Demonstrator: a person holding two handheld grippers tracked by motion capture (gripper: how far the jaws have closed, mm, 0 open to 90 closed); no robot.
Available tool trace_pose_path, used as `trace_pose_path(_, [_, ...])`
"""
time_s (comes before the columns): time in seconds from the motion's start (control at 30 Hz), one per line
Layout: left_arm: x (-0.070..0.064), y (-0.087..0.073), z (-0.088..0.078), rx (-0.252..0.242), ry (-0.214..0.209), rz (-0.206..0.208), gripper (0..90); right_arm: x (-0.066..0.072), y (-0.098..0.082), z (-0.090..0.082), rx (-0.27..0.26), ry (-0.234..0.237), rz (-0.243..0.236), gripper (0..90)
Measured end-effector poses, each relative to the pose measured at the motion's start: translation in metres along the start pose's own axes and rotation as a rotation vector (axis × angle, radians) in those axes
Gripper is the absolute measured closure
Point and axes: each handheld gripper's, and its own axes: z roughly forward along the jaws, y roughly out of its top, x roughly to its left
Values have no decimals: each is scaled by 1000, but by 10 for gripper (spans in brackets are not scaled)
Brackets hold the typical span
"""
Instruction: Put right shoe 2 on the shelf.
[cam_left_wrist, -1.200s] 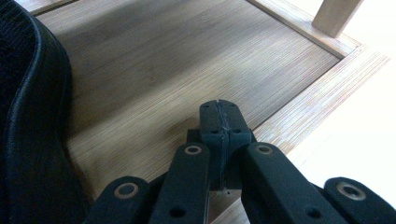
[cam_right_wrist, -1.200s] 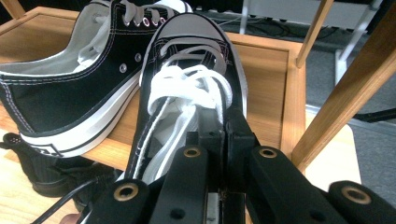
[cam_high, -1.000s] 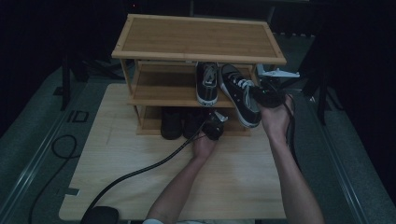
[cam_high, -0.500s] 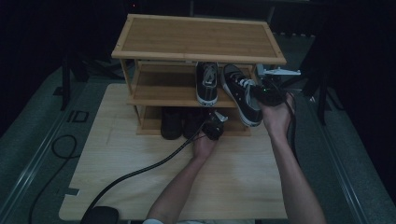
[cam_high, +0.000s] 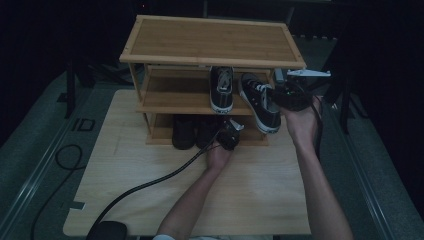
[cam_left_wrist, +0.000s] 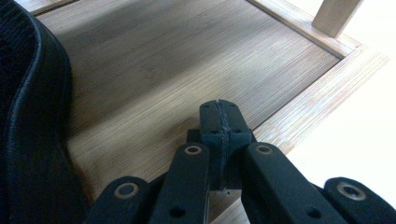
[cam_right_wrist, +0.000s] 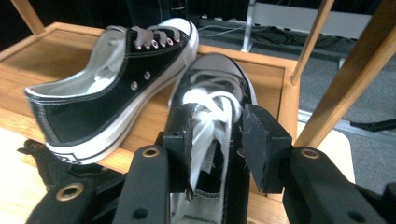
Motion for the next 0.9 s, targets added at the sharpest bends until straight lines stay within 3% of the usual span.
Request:
trace_pose_path(0.23, [-1, 0, 0, -2, -3, -8, 900, 3, 0, -7, 15, 8, -30, 643])
trace_pose_path(0.37, [-1, 0, 0, -2, -3, -9, 900, 0, 0, -14, -4, 14, -22, 653])
trace_pose_path(0.5, [0, 0, 0, 0, -3, -1, 900, -1, -1, -17, 20, 14, -40, 663])
trace_pose_path(0.9, [0, 0, 1, -7, -12, -7, 900, -14, -5, -28, 40, -12, -58, 712])
